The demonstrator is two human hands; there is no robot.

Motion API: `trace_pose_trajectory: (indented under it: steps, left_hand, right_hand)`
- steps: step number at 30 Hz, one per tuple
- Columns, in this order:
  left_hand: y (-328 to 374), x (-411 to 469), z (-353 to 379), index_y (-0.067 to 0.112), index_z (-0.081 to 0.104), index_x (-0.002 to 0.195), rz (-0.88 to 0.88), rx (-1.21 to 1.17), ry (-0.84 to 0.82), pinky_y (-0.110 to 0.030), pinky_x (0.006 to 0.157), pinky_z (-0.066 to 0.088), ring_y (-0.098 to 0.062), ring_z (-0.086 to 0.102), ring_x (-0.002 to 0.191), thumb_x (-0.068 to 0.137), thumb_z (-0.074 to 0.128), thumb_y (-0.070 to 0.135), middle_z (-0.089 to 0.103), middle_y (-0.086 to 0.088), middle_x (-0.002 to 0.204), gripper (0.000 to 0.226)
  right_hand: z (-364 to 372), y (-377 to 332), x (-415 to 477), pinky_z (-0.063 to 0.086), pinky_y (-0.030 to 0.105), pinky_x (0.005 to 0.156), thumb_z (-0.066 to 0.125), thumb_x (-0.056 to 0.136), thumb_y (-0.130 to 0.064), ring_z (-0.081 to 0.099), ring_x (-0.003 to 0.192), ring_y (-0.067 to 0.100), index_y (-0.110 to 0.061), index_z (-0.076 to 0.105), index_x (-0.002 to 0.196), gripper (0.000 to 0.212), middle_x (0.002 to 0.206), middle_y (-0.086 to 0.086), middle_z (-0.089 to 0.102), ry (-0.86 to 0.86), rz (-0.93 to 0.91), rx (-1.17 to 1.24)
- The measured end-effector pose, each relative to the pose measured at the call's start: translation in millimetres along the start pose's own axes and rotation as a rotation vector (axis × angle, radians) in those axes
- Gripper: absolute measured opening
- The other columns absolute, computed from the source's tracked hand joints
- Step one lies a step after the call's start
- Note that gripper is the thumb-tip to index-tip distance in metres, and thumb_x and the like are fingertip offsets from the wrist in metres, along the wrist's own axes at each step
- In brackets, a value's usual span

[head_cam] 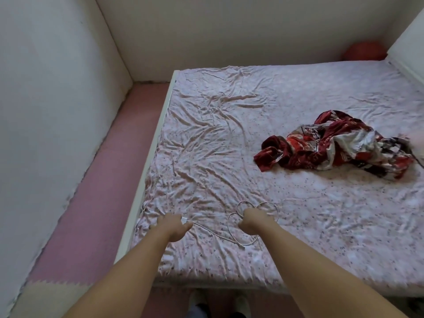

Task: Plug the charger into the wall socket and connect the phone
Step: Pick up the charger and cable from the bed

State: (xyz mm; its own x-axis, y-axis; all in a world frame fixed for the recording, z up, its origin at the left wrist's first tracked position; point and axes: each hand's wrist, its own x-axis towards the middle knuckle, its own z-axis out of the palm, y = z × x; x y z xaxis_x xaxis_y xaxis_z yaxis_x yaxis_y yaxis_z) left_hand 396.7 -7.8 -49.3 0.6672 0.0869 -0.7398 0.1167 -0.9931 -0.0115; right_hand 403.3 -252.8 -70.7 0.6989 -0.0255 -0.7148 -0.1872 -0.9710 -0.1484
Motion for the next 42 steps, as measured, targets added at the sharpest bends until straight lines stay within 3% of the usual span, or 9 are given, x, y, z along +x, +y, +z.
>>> trace_pose_trajectory:
  steps: [2,5,11,20,25,28,32,35,42]
  left_hand:
    - [-4,10,-5,0.016,0.021,0.153,0.000,0.009,-0.019,-0.053,0.115,0.022,-0.038,0.016,0.146,0.096,0.027,0.058,0.017,-0.016,0.159,0.071]
    - [-8,23,-17,0.015,0.017,0.154,0.009,0.019,-0.037,-0.052,0.117,0.019,-0.039,0.012,0.147,0.096,0.027,0.060,0.011,-0.016,0.161,0.074]
    - [-16,40,-32,0.013,0.015,0.154,0.064,0.025,-0.068,-0.054,0.118,0.013,-0.040,0.004,0.148,0.096,0.027,0.060,0.005,-0.015,0.162,0.075]
    - [-46,88,-14,0.015,0.015,0.154,0.102,0.022,-0.117,-0.054,0.116,0.019,-0.040,0.013,0.146,0.096,0.027,0.060,0.010,-0.015,0.161,0.075]
    - [-49,118,16,0.018,0.027,0.151,0.069,-0.089,-0.147,-0.054,0.115,0.021,-0.038,0.017,0.145,0.095,0.030,0.059,0.019,-0.016,0.159,0.069]
    - [-51,144,37,0.019,0.027,0.149,0.046,-0.113,-0.156,-0.054,0.113,0.025,-0.039,0.018,0.144,0.096,0.033,0.056,0.023,-0.016,0.156,0.065]
    - [-51,185,69,0.020,0.028,0.148,0.004,-0.120,-0.118,-0.053,0.113,0.025,-0.038,0.020,0.143,0.096,0.035,0.051,0.022,-0.013,0.157,0.061]
    - [-45,220,95,0.019,0.023,0.151,-0.037,-0.164,-0.066,-0.054,0.114,0.021,-0.037,0.010,0.146,0.097,0.038,0.044,0.011,-0.011,0.161,0.061]
    - [-37,304,167,0.019,0.019,0.151,-0.070,-0.291,0.106,-0.056,0.114,0.017,-0.035,0.001,0.147,0.096,0.045,0.033,0.003,-0.014,0.161,0.062]
  right_hand:
    - [0,0,3,0.042,0.047,0.092,0.043,0.093,-0.021,0.053,0.116,0.036,-0.011,0.050,0.121,0.030,0.124,0.016,0.058,0.002,0.021,0.027]
    - [-5,-3,6,0.040,0.052,0.103,0.043,0.094,-0.024,0.046,0.126,0.037,-0.012,0.041,0.137,0.044,0.140,0.018,0.049,0.009,0.060,0.023]
    - [-7,-22,21,0.042,0.050,0.101,0.044,0.094,-0.026,0.047,0.122,0.037,-0.011,0.046,0.131,0.040,0.135,0.017,0.053,-0.003,0.107,0.056]
    - [25,-33,48,0.050,0.042,0.089,0.049,0.092,-0.027,0.054,0.111,0.032,-0.009,0.050,0.131,0.043,0.127,0.014,0.057,-0.043,0.175,0.067]
    - [56,-19,73,0.044,0.051,0.101,0.045,0.095,-0.034,0.037,0.133,0.039,-0.016,0.029,0.148,0.058,0.148,0.019,0.038,-0.059,0.219,0.124]
    - [75,-11,97,0.039,0.050,0.104,0.043,0.096,-0.036,0.029,0.137,0.038,-0.015,0.030,0.146,0.056,0.152,0.018,0.031,-0.030,0.249,0.132]
    - [113,3,133,0.032,0.053,0.109,0.042,0.096,-0.031,0.016,0.143,0.039,-0.017,0.025,0.149,0.058,0.159,0.016,0.018,0.022,0.284,0.195]
    - [147,18,166,0.030,0.053,0.111,0.044,0.095,-0.029,0.010,0.145,0.037,-0.018,0.019,0.152,0.063,0.161,0.015,0.011,0.061,0.309,0.194]
    - [231,47,239,0.026,0.056,0.109,0.048,0.094,-0.038,0.007,0.144,0.039,-0.025,0.015,0.152,0.069,0.162,0.015,0.003,0.166,0.380,0.233]
